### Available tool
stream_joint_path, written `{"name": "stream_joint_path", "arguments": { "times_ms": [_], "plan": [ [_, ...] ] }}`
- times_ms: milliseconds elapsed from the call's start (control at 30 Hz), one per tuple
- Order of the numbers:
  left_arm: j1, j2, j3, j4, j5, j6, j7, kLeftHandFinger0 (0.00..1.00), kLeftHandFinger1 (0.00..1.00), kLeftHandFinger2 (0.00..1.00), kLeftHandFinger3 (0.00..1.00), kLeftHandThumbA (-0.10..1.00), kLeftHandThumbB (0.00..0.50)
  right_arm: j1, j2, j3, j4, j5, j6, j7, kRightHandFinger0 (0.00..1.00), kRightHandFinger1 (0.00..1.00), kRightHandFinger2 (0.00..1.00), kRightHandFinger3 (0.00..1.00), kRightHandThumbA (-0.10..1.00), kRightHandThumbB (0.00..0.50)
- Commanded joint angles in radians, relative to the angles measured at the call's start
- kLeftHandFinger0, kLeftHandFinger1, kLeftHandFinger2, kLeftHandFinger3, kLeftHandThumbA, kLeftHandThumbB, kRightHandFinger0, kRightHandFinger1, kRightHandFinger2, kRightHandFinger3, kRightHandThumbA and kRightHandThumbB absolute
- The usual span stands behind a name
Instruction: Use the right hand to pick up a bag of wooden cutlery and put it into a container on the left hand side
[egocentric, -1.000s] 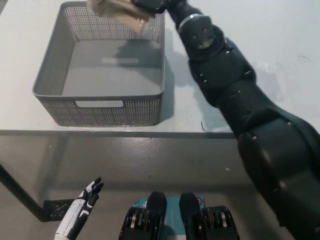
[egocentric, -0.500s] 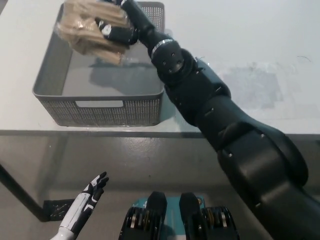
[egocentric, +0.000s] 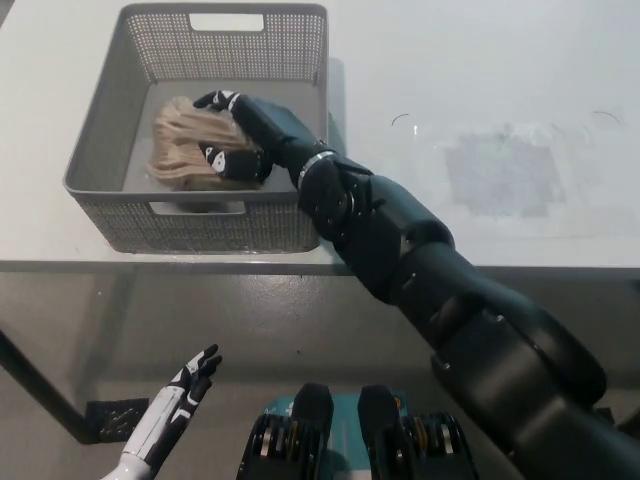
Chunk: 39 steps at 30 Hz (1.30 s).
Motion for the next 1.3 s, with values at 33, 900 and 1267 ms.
{"name": "stream_joint_path", "arguments": {
  "times_ms": [33, 900, 1267],
  "plan": [
    [-0.018, 0.019, -0.001, -0.034, -0.003, 0.009, -0.014, 1.00, 1.00, 1.00, 1.00, 1.00, 0.302, -0.066, 0.010, 0.031, -0.012, -0.043, 0.003, -0.015, 0.45, 0.70, 0.98, 1.00, 0.15, 0.236],
    [-0.026, 0.036, -0.012, -0.037, -0.009, 0.012, -0.027, 1.00, 1.00, 1.00, 1.00, 0.97, 0.291, -0.113, -0.183, -0.170, -0.334, 0.107, -0.029, 0.134, 1.00, 1.00, 1.00, 1.00, 1.00, 0.299],
    [-0.021, 0.046, -0.019, -0.016, -0.006, -0.009, -0.027, 1.00, 1.00, 1.00, 1.00, 0.97, 0.276, 0.086, -0.342, -0.437, -0.978, 0.319, 0.216, 0.252, 1.00, 1.00, 1.00, 1.00, 1.00, 0.345]
  ]
}}
